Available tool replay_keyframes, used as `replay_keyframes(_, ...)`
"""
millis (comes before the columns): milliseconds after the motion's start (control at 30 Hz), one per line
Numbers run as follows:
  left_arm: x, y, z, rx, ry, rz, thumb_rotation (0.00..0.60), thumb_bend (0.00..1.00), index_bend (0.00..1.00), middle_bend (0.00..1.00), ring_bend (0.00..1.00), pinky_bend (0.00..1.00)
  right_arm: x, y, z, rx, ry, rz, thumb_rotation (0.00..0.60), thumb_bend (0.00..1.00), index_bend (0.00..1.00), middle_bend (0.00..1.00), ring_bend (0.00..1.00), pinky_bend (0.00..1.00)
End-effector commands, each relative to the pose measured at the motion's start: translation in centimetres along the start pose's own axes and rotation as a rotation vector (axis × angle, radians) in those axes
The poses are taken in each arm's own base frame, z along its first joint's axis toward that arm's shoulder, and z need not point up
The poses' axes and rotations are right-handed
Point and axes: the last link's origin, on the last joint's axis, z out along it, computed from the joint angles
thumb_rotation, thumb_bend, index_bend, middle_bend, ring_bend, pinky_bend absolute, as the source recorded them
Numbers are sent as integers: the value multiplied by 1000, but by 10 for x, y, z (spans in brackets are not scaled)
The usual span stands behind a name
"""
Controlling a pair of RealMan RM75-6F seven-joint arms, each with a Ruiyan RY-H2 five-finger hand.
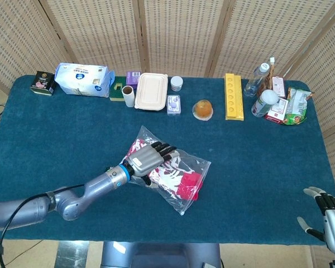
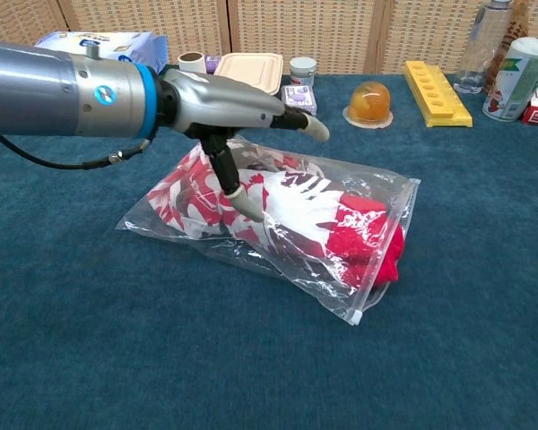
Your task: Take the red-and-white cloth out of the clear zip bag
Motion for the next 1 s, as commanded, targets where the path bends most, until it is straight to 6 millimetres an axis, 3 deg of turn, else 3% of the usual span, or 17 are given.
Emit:
replay_keyframes(33, -13, 14, 32, -13, -67, 54, 522, 8, 0, 0, 0, 91, 1, 1, 0, -4, 4, 2, 600, 249, 255, 261, 315, 311)
replay_keyframes(233, -24, 22, 50, 6, -148, 60, 521, 13, 20, 3, 0, 92, 0, 1, -1, -3, 2, 1, 600, 250, 254, 261, 315, 312)
replay_keyframes(333, -24, 23, 56, 35, -114, 86, 532, 77, 268, 112, 81, 193, 0, -1, 0, 2, -1, 1, 600, 250, 254, 261, 316, 313)
replay_keyframes(400, -23, 24, 57, 60, -66, 83, 557, 164, 505, 314, 263, 354, 0, -1, 0, 5, -2, 2, 600, 250, 254, 262, 315, 316)
replay_keyframes(533, -24, 22, 52, 88, 62, 43, 597, 268, 703, 566, 529, 605, -1, -4, 3, 11, -10, 1, 600, 250, 254, 263, 316, 322)
replay_keyframes(600, -25, 19, 50, 89, 90, 25, 600, 296, 776, 635, 599, 665, -1, -5, 4, 15, -14, 0, 600, 250, 254, 267, 316, 326)
replay_keyframes(767, -29, 11, 45, 73, 178, -60, 600, 335, 822, 681, 642, 699, -3, -11, 9, 37, -31, 2, 600, 250, 255, 271, 318, 336)
replay_keyframes(1000, -18, -4, 20, -49, 494, -214, 600, 346, 821, 683, 644, 700, 0, -22, 23, 91, -53, -4, 600, 249, 254, 284, 326, 355)
